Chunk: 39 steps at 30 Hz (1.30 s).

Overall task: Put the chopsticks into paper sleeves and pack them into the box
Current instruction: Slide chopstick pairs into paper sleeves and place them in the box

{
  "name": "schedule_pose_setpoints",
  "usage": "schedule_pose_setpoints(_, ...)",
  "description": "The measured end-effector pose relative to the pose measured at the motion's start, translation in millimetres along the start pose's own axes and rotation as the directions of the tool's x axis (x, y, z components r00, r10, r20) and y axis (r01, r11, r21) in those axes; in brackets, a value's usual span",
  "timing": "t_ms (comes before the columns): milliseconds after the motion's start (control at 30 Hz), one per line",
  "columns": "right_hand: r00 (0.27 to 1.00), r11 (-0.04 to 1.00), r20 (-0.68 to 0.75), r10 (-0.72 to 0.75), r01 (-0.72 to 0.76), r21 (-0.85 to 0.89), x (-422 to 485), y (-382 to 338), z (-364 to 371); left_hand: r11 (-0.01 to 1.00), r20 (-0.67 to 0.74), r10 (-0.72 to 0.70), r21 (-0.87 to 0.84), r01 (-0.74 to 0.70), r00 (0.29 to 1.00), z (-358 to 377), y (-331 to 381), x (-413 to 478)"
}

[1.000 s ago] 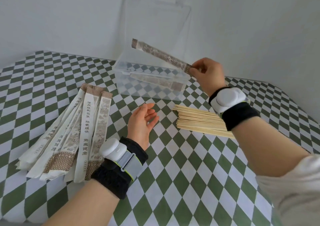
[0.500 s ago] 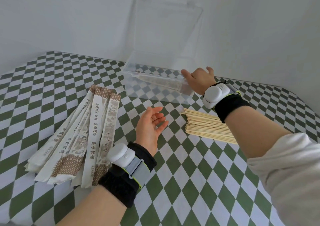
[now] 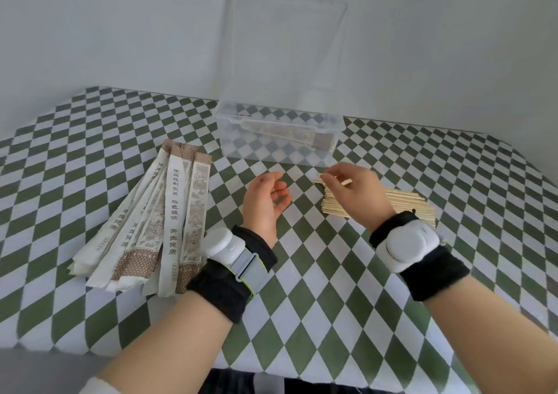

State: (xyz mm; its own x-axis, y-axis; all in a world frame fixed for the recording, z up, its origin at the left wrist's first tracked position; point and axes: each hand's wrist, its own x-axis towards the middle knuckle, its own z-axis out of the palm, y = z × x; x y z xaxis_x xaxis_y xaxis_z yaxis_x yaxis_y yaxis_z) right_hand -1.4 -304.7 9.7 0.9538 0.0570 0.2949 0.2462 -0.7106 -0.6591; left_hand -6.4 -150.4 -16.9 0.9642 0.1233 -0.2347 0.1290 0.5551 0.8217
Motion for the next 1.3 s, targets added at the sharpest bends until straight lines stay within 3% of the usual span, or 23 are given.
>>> schedule_pose_setpoints(100, 0.999, 0.999, 0.05, 0.004, -0.002, -0.039, -27, 9, 22, 0.999, -0.017, 0.006, 0.049, -0.006, 1.0, 0, 1, -5)
schedule_pose_setpoints(200, 0.996, 0.996, 0.029, -0.081, 0.082, -0.033, -41, 14, 31, 0.992, 0.026, -0.037, 0.123, 0.034, 0.999, -3, 15, -9)
schedule_pose_setpoints(300, 0.99, 0.99, 0.018, -0.138, 0.138, -0.023, -44, 14, 31, 0.891, 0.103, 0.024, 0.448, -0.068, 0.994, -16, 46, -3)
schedule_pose_setpoints(367, 0.985, 0.985, 0.05, -0.165, 0.168, -0.05, -44, 14, 32, 0.603, 0.134, 0.172, 0.769, -0.212, 0.976, -33, 68, 8)
schedule_pose_setpoints(433, 0.979, 0.978, 0.074, -0.187, 0.193, -0.075, -45, 14, 32, 0.21, 0.161, 0.248, 0.954, -0.215, 0.955, -53, 83, 19)
schedule_pose_setpoints(467, 0.979, 0.978, 0.076, -0.187, 0.193, -0.075, -45, 14, 33, 0.063, 0.157, 0.244, 0.982, -0.177, 0.957, -62, 88, 25)
schedule_pose_setpoints(567, 0.982, 0.982, 0.051, -0.179, 0.182, -0.048, -45, 14, 33, -0.247, 0.105, 0.167, 0.967, -0.061, 0.98, -85, 90, 31)
schedule_pose_setpoints(633, 0.983, 0.983, 0.043, -0.181, 0.182, -0.035, -45, 14, 32, -0.356, 0.084, 0.138, 0.934, -0.03, 0.987, -90, 85, 30)
schedule_pose_setpoints(833, 0.986, 0.986, 0.059, -0.159, 0.161, -0.041, -46, 15, 33, -0.257, 0.028, 0.149, 0.966, 0.012, 0.988, -88, 79, 28)
schedule_pose_setpoints(1100, 0.986, 0.987, 0.073, -0.149, 0.153, -0.043, -46, 14, 32, -0.352, -0.025, 0.165, 0.932, 0.083, 0.986, -81, 80, 26)
schedule_pose_setpoints(1300, 0.987, 0.989, 0.081, -0.141, 0.145, -0.042, -45, 15, 32, -0.194, -0.048, 0.137, 0.978, 0.074, 0.989, -84, 79, 27)
